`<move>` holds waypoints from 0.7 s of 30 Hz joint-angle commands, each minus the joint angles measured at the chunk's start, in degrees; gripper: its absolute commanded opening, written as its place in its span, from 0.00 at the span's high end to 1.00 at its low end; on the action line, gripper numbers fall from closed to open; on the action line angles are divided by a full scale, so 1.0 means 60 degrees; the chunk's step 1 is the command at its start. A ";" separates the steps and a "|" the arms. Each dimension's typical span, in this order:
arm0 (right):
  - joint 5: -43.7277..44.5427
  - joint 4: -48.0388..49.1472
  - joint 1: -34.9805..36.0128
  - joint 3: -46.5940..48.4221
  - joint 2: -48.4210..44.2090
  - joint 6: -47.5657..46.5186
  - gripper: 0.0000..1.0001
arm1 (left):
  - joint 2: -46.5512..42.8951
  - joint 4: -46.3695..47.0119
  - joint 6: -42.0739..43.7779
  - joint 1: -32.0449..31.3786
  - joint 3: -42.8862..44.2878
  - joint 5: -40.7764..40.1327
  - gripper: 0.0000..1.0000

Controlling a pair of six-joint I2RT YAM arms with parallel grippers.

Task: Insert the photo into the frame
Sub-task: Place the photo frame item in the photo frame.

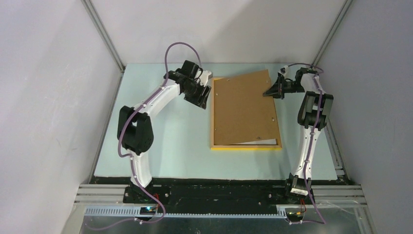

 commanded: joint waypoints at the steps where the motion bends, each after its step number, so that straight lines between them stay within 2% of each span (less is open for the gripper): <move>1: -0.0046 0.0344 0.0145 0.0177 -0.0063 0.0295 1.00 | 0.0131 0.0080 -0.0106 0.0007 0.0448 0.0020 0.38; 8: 0.0273 0.0880 0.0232 -0.0210 -0.0242 0.0497 0.93 | 0.0331 0.0084 -0.0250 -0.0006 0.0531 0.0083 0.38; 15: 0.0602 0.1243 0.0240 -0.0608 -0.0392 0.0586 0.72 | 0.0726 0.0092 -0.0473 -0.0056 0.0826 0.0177 0.38; 21: 0.0997 0.1464 0.0291 -0.0871 -0.0621 0.0583 0.62 | 0.1014 0.0093 -0.0584 -0.0119 0.1035 0.0205 0.38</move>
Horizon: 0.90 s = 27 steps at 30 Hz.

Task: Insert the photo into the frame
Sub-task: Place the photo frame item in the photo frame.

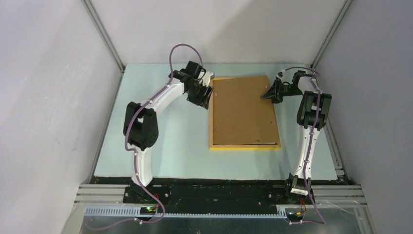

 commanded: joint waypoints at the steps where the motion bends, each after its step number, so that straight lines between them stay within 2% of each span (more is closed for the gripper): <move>1: 0.0209 0.0146 0.0184 -0.0074 -0.0640 0.0083 0.58 | 0.0159 0.0094 -0.0234 -0.0103 0.0523 0.0204 0.38; 10: 0.1123 0.0184 0.0375 -0.0067 -0.0824 0.0008 0.44 | 0.0626 0.0085 -0.0318 -0.0175 0.0928 0.0179 0.38; 17: 0.2104 0.0165 0.0572 -0.0114 -0.1070 -0.0141 0.21 | 0.0818 0.0089 -0.0568 -0.0172 0.1033 0.0227 0.38; 27: 0.3435 0.0160 0.0912 -0.0339 -0.1617 -0.0160 0.12 | 0.0798 0.0100 -0.0499 -0.0171 0.0989 0.0236 0.38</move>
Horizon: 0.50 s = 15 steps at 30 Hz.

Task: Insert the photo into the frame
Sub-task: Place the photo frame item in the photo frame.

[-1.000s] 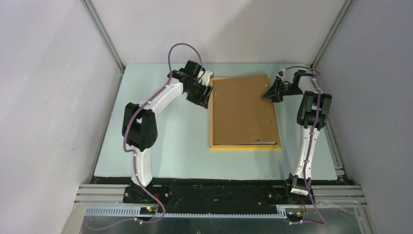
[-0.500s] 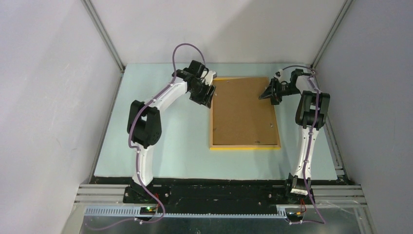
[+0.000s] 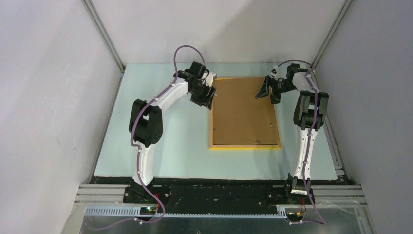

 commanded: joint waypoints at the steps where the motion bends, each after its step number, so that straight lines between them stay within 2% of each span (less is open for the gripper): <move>1: 0.1097 -0.0012 0.0216 -0.0153 -0.0832 -0.0219 0.11 | -0.0093 0.0094 -0.0089 -0.0044 0.0355 0.0150 0.38; 7: 0.1954 -0.0129 0.0455 -0.0320 -0.1193 -0.0287 0.01 | -0.0124 0.0094 -0.0114 -0.0044 0.0323 0.0202 0.38; 15: 0.2861 -0.0102 0.0637 -0.0337 -0.1502 -0.0272 0.00 | -0.0227 0.0092 -0.0088 -0.0048 0.0259 0.0146 0.38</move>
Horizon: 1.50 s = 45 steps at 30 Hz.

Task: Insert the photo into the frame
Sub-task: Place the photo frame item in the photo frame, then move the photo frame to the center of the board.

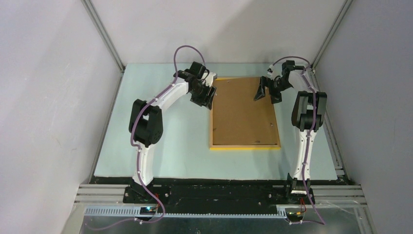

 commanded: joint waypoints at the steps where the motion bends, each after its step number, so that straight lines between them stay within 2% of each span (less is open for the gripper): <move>1: 0.0793 -0.0078 0.0125 -0.0009 -0.0760 -0.0133 0.01 | -0.0237 0.0095 -0.0091 -0.0046 0.0258 0.0061 0.38; 18: 0.1927 -0.0235 0.0260 0.0165 -0.1174 -0.0252 0.00 | -0.0195 0.0094 -0.0105 -0.0051 0.0211 -0.0237 0.38; 30: 0.2373 -0.0262 0.0195 0.0051 -0.1794 -0.0388 0.01 | -0.0063 0.0103 -0.0259 -0.0037 0.0350 -0.0751 0.32; 37: 0.3053 0.0739 0.0188 -0.1460 -0.2576 -0.0506 0.02 | 0.0064 0.0145 -0.0445 -0.0044 0.0209 -0.0665 0.25; 45: 0.3165 0.1817 0.0095 -0.3155 -0.2904 -0.0452 0.13 | 0.0352 0.0200 -0.0761 -0.0046 0.0287 -0.0405 0.13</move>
